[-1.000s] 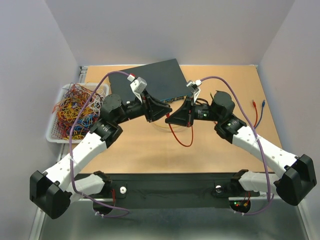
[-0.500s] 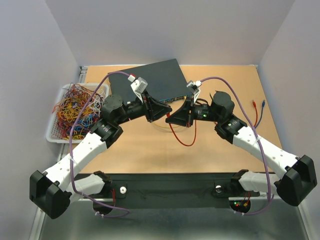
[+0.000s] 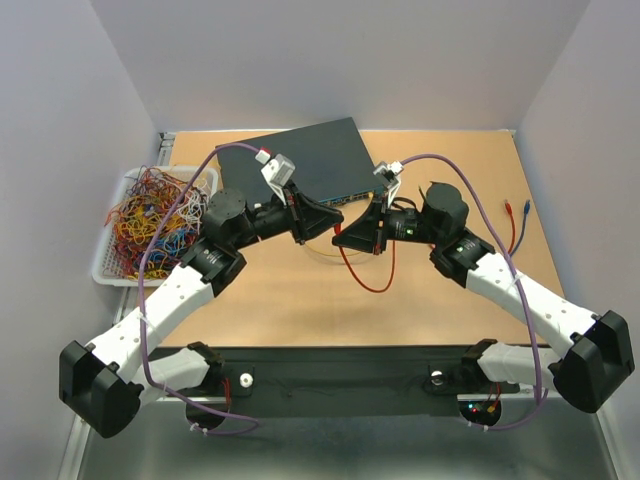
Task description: Insert the plug into the switch port
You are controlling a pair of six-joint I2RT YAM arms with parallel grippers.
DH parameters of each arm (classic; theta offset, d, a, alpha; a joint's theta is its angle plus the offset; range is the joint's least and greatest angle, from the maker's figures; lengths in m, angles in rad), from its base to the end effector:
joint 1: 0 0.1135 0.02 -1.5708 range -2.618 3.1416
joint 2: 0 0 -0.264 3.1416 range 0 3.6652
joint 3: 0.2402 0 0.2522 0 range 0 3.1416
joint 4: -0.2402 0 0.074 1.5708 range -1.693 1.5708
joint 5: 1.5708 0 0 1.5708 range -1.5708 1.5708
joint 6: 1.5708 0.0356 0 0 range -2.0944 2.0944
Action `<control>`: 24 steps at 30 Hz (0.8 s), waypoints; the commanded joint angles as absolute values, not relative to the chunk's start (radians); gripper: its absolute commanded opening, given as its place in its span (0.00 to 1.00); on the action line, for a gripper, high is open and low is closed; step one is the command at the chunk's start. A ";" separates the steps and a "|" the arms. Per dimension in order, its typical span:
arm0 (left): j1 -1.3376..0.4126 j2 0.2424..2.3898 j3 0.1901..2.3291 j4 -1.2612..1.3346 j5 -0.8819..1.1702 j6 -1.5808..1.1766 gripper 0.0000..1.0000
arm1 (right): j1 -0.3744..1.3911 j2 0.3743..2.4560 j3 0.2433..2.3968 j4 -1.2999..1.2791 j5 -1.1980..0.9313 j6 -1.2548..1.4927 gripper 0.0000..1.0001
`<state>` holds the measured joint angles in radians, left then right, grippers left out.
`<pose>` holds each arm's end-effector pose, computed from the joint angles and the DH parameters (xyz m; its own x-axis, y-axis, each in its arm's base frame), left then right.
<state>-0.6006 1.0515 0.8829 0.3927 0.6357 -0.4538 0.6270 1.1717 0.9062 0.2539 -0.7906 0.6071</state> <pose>0.1866 -0.1534 0.3835 -0.2439 -0.2605 -0.9342 0.9183 0.2475 -0.3088 0.2026 0.1781 0.3492 -0.5715 0.0815 -0.8165 -0.8063 0.1292 0.5772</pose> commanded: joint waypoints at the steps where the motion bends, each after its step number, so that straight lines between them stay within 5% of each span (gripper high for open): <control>1: -0.600 1.043 0.902 0.430 0.627 -0.445 0.05 | 0.624 1.149 0.959 0.272 -0.795 0.588 0.00; 5: -0.600 1.046 0.899 0.425 0.618 -0.446 0.00 | 0.624 1.147 0.966 0.247 -0.761 0.581 0.00; 8: -0.600 1.042 0.907 0.405 0.577 -0.446 0.00 | 0.624 1.141 0.995 0.168 -0.709 0.532 0.43; 10: -0.600 1.040 0.914 0.367 0.525 -0.448 0.00 | 0.624 1.134 1.017 0.115 -0.658 0.473 0.57; 24: -0.606 1.037 0.940 0.308 0.229 -0.704 0.00 | 0.683 1.155 1.250 -0.253 -0.253 0.270 0.46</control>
<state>-0.6022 1.0519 0.8856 0.2562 0.2989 -0.6224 0.6418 1.1397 1.1851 -0.1715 -0.3813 0.3290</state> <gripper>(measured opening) 0.099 0.489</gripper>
